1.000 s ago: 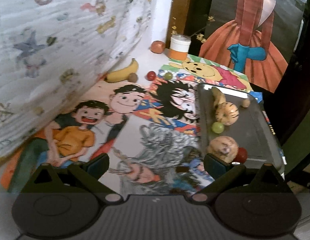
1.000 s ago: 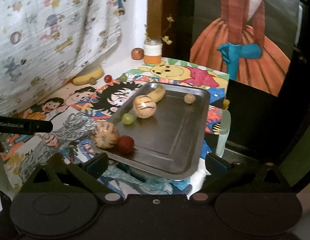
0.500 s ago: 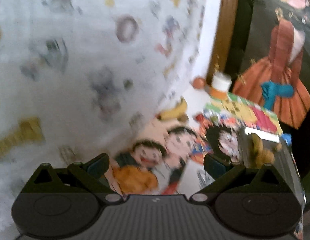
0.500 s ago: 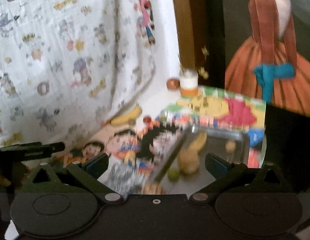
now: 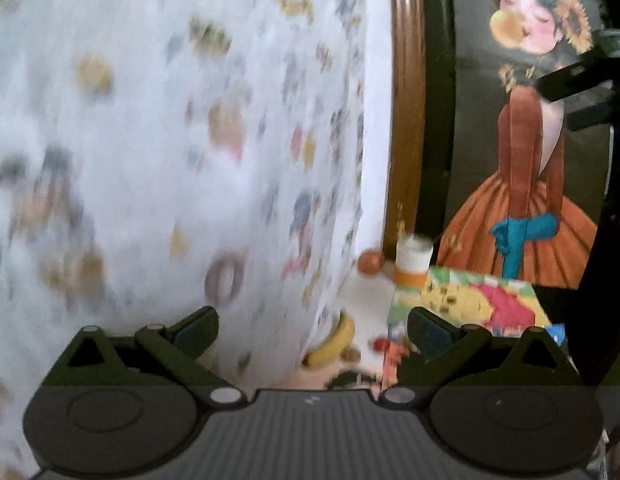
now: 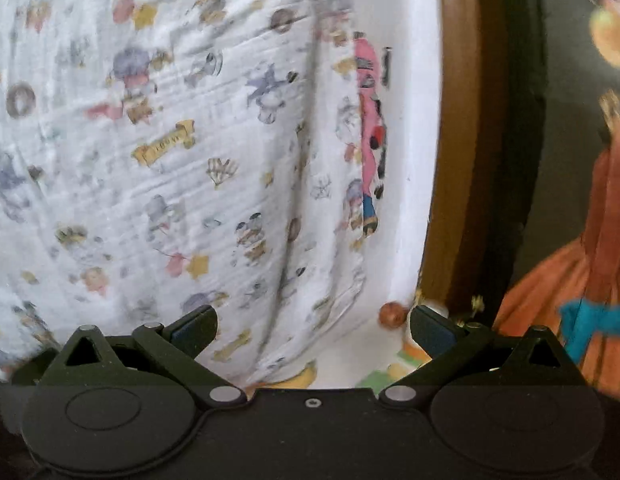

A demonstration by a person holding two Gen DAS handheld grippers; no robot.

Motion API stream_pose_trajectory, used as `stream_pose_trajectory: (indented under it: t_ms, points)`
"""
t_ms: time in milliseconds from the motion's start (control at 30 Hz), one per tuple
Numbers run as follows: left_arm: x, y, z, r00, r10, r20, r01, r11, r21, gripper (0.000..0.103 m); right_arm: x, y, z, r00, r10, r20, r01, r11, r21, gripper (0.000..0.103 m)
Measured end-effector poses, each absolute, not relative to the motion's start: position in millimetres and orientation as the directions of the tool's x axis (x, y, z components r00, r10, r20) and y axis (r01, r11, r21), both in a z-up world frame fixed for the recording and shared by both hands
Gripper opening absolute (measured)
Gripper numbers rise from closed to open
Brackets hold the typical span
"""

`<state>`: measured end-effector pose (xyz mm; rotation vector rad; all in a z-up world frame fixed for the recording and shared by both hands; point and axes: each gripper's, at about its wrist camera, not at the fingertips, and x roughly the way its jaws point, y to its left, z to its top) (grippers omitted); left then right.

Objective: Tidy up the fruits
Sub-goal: 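Withdraw both tools from the tray toward the fruits near the banana, then grasp a small brown fruit with the left gripper while the right grasps a red tomato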

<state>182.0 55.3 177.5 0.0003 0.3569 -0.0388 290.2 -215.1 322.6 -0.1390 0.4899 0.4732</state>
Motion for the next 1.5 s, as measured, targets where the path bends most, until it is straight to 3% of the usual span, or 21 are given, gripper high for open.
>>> stream_pose_trajectory:
  t_ms: [200,367,733,900,1167,1300,1500]
  points:
    - [210.0,40.9,188.9,0.947,-0.036,-0.318,0.061,0.996,0.070,0.103,335.9,-198.0,300.8,0.720,0.404,-0.564,-0.560,0.818,-0.131,0.102]
    - [237.4,25.7,167.5,0.932,-0.117,-0.343,0.143,0.989,0.050,0.103,365.3,-200.0,257.6,0.671,0.432,-0.603,-0.663,0.713,-0.227,0.102]
    - [310.6,8.1,75.7,0.817,-0.190,-0.545,0.193,0.980,-0.053,0.103,409.9,-203.2,120.1,0.554,0.419,-0.719,-0.830,0.343,-0.440,0.102]
    - [337.8,15.7,46.5,0.766,-0.207,-0.609,0.148,0.978,-0.146,0.103,427.1,-200.4,74.2,0.467,0.433,-0.771,-0.883,0.280,-0.378,0.102]
    - [365.3,22.7,16.8,0.754,-0.217,-0.620,0.007,0.947,-0.322,0.102,443.4,-192.3,31.1,0.388,0.487,-0.782,-0.921,0.237,-0.309,0.096]
    - [371.6,25.0,7.7,0.761,-0.214,-0.612,-0.040,0.926,-0.375,0.095,450.4,-192.9,18.6,0.346,0.509,-0.788,-0.938,0.218,-0.270,0.091]
    - [381.3,21.5,0.3,0.767,-0.198,-0.610,-0.082,0.913,-0.400,0.076,466.8,-192.3,5.7,0.317,0.522,-0.792,-0.944,0.251,-0.213,0.079]
